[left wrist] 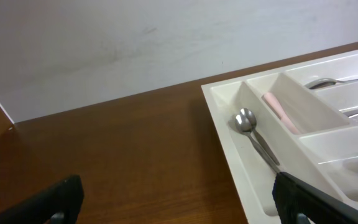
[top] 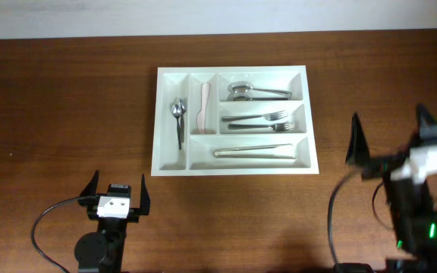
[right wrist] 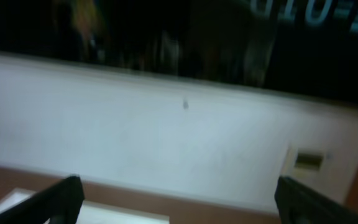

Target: Pack container

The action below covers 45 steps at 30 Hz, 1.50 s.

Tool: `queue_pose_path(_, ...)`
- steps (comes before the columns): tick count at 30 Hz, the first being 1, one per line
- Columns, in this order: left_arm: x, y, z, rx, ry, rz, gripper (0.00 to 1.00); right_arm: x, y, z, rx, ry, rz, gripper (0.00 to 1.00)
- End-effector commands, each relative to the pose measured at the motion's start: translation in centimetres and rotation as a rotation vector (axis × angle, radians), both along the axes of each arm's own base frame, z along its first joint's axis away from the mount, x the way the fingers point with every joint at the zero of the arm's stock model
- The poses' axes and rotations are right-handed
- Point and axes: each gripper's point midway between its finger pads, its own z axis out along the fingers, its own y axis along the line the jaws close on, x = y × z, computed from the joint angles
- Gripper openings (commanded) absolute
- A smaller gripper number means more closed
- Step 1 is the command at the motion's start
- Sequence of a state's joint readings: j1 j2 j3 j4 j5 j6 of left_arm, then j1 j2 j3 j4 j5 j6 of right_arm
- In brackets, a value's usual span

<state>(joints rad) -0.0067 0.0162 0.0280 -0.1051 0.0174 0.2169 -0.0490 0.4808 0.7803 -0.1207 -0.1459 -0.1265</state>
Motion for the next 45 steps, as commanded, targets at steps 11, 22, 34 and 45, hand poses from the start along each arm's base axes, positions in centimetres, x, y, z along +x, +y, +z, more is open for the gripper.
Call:
queue_pose_path(11, 0.0, 0.4, -0.1, 0.003, -0.005, 0.019, 0.99, -5.1, 1.3, -3.0, -0.014, -0.295, 0.059, 0.99)
queue_pose_path(22, 0.0, 0.4, -0.1, 0.003, -0.005, 0.019, 0.99, -5.5, 1.8, -5.1, -0.010, -0.305, 0.089, 0.99)
queue_pose_path(34, 0.0, 0.4, -0.1, 0.003, -0.005, 0.019, 0.99, -3.2, 1.8, -10.0, -0.004, -0.201, 0.084, 0.99)
queue_pose_path(45, 0.0, 0.4, -0.1, 0.003, -0.005, 0.019, 0.99, -0.7, 1.8, -17.3, 0.002, -0.044, 0.084, 0.99)
